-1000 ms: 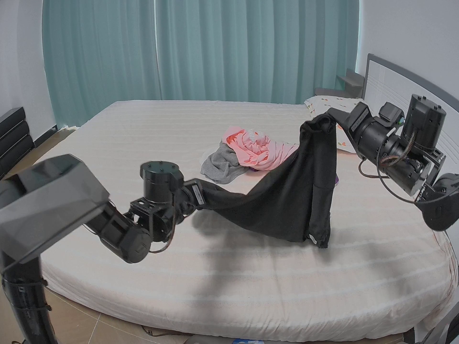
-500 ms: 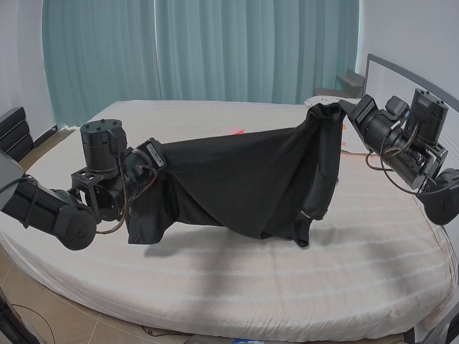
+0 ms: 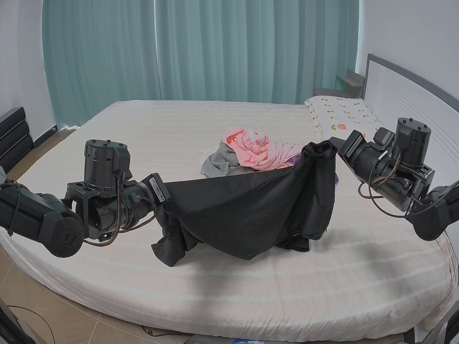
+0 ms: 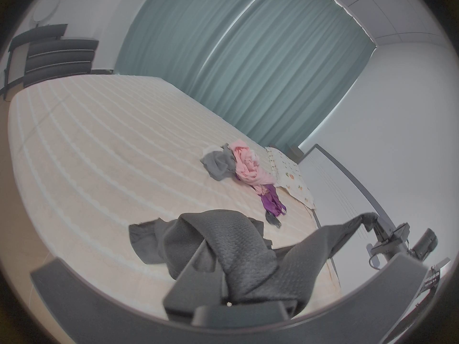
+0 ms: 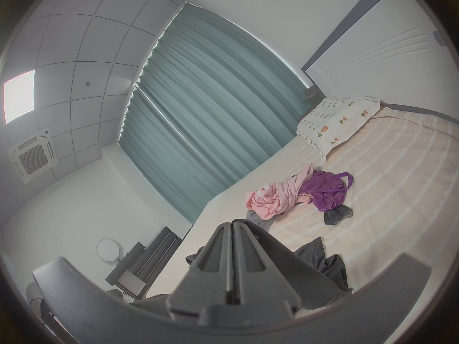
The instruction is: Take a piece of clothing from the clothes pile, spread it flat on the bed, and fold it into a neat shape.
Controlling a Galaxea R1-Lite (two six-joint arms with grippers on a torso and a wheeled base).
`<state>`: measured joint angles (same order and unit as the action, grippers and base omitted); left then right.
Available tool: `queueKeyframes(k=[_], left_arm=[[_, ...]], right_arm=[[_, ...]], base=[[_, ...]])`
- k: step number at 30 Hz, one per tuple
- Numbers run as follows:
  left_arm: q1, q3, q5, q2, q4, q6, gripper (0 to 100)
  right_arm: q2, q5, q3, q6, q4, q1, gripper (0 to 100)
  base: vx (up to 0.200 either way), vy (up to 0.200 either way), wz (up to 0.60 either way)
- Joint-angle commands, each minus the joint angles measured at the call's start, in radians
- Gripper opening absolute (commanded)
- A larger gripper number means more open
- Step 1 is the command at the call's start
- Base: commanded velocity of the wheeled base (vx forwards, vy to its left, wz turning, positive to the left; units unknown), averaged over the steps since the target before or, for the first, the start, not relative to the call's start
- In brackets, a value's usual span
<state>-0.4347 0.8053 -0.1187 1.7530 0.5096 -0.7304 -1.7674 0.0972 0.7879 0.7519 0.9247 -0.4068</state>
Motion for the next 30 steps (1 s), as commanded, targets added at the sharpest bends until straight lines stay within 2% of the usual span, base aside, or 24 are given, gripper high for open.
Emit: queueKeyframes(k=[1,10,16,30], left_arm=[[-0.006,-0.015,-0.045,-0.003,0.000,0.000,0],[-0.018,-0.077,-0.056,-0.009,0.003,0.002,0],[-0.032,-0.095,-0.058,-0.010,0.003,0.002,0],[-0.030,-0.058,-0.102,-0.003,0.004,-0.006,0]], right_arm=[[-0.033,-0.002,-0.007,0.001,0.000,0.000,0],[-0.024,0.002,-0.035,0.001,0.000,-0.001,0],[-0.023,0.004,-0.039,0.001,0.000,-0.001,0],[-0.026,0.004,-0.047,0.001,0.000,-0.004,0]], base=[[0.000,0.000,0.00],[0.000,0.000,0.00],[-0.200,0.000,0.00],[0.000,0.000,0.00]])
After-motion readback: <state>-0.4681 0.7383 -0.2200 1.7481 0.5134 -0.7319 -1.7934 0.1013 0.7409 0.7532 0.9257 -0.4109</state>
